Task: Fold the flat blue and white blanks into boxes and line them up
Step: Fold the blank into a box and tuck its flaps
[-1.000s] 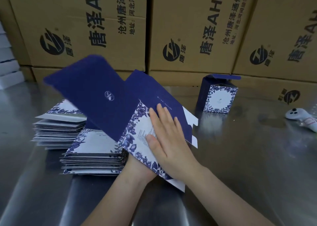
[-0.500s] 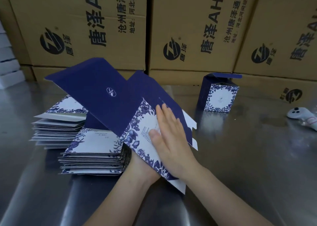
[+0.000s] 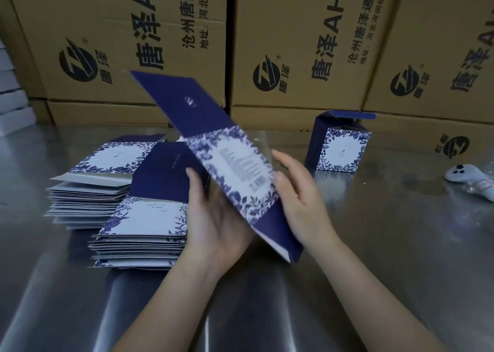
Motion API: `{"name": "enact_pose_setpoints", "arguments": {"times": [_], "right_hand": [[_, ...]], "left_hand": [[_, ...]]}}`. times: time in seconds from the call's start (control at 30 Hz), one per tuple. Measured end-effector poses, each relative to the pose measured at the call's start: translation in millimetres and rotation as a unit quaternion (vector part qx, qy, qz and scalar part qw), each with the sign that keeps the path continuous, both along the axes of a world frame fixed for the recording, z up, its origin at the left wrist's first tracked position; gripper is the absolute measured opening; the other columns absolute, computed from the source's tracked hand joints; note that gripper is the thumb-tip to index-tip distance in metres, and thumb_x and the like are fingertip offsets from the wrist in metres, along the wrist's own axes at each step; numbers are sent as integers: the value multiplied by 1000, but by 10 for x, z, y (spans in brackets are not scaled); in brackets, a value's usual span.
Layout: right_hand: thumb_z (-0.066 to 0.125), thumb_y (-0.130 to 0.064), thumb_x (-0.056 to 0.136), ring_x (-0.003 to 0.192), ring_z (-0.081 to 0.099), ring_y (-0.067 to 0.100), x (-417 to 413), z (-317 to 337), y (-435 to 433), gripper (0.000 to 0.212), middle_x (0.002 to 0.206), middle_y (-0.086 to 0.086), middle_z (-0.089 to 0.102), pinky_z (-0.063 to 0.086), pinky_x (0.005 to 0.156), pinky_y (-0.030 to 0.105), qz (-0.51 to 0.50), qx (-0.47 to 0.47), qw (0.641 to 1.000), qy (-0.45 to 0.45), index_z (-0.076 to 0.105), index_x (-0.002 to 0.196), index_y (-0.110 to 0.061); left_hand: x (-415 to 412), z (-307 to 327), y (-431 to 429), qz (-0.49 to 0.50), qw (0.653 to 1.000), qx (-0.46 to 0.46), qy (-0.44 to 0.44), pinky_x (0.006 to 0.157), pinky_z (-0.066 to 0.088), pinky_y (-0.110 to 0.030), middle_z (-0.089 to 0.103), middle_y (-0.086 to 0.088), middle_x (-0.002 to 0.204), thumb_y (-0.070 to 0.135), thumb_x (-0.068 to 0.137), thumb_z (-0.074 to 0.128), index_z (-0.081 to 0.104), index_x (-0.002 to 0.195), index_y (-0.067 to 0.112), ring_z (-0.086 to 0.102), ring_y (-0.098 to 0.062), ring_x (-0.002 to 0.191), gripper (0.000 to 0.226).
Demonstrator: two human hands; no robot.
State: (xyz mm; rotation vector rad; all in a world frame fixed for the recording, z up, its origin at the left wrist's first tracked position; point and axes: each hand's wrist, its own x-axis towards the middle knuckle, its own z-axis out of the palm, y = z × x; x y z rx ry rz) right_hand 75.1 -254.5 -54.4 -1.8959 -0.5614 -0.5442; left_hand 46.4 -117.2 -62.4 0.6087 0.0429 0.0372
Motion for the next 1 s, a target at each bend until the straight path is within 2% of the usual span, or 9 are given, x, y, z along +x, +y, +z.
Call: {"name": "enact_pose_setpoints", "arguments": {"times": [0.07,0.17,0.27,0.37,0.53,0.63,0.77,0.87,1.0], "right_hand": [[43,-36,94,113,51,-8,40,19,-89,30,119,-26,58,38,85,5,-4,42,999,10,56,120,-37],[41,-32,92,113,58,4,72,41,-180,30,116,-15,65,46,91,22,43,116,991,54,62,114,-31],[38,-32,90,120,56,7,86,112,-246,36,123,-10,64,47,100,31,74,166,979,92,61,117,-30],[36,-33,88,129,49,10,94,137,-297,45,132,-8,60,41,107,40,99,181,971,121,59,126,-29],[44,-41,88,137,41,14,82,128,-329,50,142,-7,52,28,115,49,136,159,969,134,52,136,-30],[55,-52,82,134,43,4,54,129,-331,61,141,-14,52,36,108,33,150,134,971,127,47,140,-34],[63,-25,83,131,48,12,35,129,-329,63,141,-3,54,44,105,30,170,139,967,126,43,143,-25],[61,-18,83,116,58,0,33,149,-318,63,136,-7,56,49,94,21,174,132,969,115,43,143,-21],[67,-5,84,129,51,14,58,120,-332,64,137,-4,57,42,107,40,159,129,971,121,47,140,-30]], "left_hand": [[-26,22,4,-57,997,-36,-26,116,33,-46,57,-10,140,76,69,58,58,137,13,51,-26,131,92],[-60,49,13,-63,996,-19,-51,101,49,-41,66,-8,128,71,71,63,54,141,23,63,-27,118,85],[-44,21,36,-76,995,-21,-67,98,52,-39,63,-11,133,43,78,71,54,141,22,60,-28,123,69],[3,-23,60,-82,992,-2,-96,92,52,-36,59,-12,138,8,73,57,49,144,21,58,-29,125,73],[68,-90,48,-50,978,135,-150,75,55,-26,74,-5,105,-15,75,51,36,151,24,70,-15,88,87],[56,-88,56,-43,971,175,-155,77,57,-28,72,-5,119,-12,77,60,32,152,29,71,-16,102,89],[23,-77,27,14,946,284,-153,96,54,-42,64,0,134,2,85,72,38,148,36,62,-19,123,80],[13,-78,5,85,937,319,-118,98,54,-47,61,7,137,11,93,67,29,153,39,63,-12,120,76],[3,-64,2,121,931,326,-110,96,55,-36,55,10,142,19,98,59,27,155,34,62,-9,119,67]]}}
